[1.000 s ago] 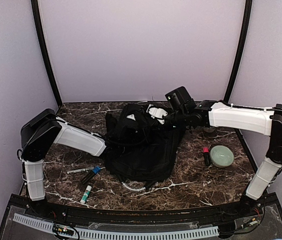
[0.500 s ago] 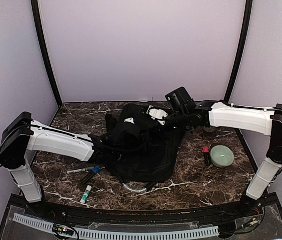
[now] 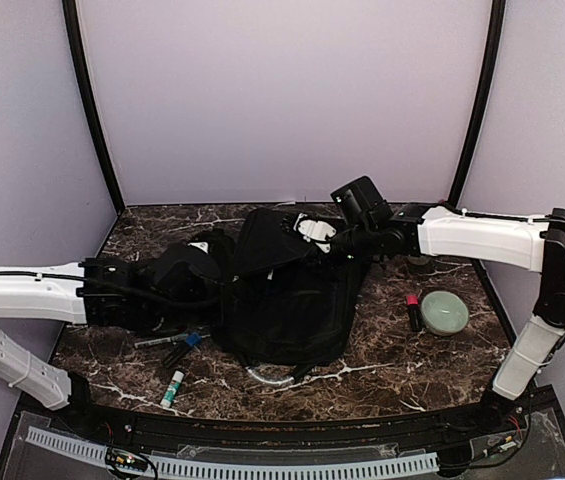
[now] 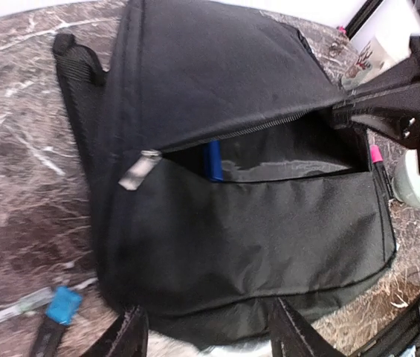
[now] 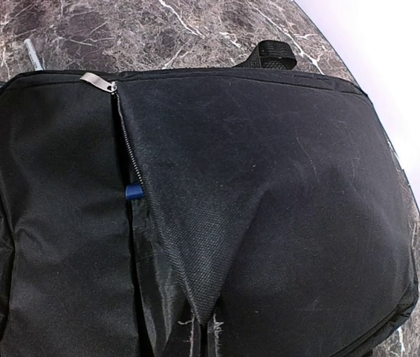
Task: Pack the student bag
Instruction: Pick up the glue stick at the center of the board.
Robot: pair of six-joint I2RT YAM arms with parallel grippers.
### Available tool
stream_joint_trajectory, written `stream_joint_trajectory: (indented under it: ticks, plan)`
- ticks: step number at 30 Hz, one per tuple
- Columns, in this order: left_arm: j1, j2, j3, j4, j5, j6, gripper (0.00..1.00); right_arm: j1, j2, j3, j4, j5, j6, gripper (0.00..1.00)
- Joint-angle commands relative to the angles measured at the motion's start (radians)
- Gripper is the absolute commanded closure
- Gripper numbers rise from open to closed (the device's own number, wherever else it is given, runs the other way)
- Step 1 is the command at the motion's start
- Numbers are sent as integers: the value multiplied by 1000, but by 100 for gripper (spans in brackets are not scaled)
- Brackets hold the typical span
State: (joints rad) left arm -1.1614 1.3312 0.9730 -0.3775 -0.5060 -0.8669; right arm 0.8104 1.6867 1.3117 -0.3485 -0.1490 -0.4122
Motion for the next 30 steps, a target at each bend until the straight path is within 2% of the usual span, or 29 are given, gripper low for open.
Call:
stream_joint_trajectory:
  ticks: [1,4,8,19,25,30]
  plan:
    - [48,-142,-3,-333,20,27,42,-10,-56,-16,66,-7,-18,100]
    - [115,-181,-3,-436,104,59,44,-15,-67,-35,75,-6,-26,100]
    - [172,-189,-28,-493,232,80,46,-25,-73,-41,76,-5,-27,100]
    - [171,-139,-159,-598,510,-42,48,-34,-70,-46,72,-22,-21,100]
    - [145,-187,-243,-564,580,-83,51,-33,-61,-47,72,-30,-22,100]
    - [67,-136,-260,-572,544,-130,54,-34,-61,-49,71,-37,-23,100]
